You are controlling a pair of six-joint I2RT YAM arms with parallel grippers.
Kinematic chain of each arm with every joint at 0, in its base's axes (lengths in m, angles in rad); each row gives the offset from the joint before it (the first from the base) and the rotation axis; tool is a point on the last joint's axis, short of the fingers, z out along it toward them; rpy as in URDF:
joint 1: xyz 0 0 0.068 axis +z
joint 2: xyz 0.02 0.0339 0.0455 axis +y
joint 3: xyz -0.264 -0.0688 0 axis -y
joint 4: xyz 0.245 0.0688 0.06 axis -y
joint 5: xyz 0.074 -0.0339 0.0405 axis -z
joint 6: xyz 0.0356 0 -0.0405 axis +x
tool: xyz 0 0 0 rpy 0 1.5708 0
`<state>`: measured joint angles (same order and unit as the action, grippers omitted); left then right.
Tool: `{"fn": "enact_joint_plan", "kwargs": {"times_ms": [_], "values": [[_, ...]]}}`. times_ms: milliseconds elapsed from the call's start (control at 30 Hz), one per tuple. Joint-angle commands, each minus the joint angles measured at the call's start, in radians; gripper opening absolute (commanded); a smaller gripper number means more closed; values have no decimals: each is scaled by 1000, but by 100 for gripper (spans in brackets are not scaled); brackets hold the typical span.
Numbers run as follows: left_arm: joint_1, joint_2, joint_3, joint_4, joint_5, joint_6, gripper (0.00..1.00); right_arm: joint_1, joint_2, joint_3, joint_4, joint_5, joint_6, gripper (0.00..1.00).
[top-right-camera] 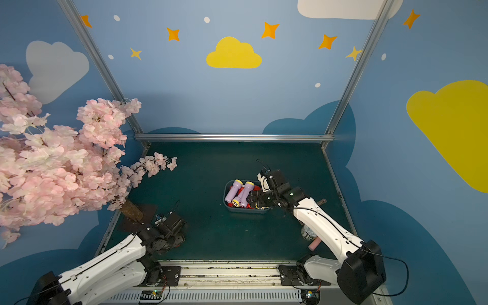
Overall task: Put the flashlights into the storage boxes
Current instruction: Pick up the flashlight from the center of the board.
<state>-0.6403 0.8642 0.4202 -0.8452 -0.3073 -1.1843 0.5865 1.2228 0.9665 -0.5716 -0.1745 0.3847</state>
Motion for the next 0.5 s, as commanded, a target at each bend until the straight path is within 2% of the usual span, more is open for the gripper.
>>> {"fn": "enact_joint_plan", "kwargs": {"times_ms": [0,467], "values": [[22,18,-9,36,35,54,64,-9,14,-8,15,-19,-7,93],[45,89,-15,83,60,124,45,-20,35,-9,15,-28,0,93]]}}
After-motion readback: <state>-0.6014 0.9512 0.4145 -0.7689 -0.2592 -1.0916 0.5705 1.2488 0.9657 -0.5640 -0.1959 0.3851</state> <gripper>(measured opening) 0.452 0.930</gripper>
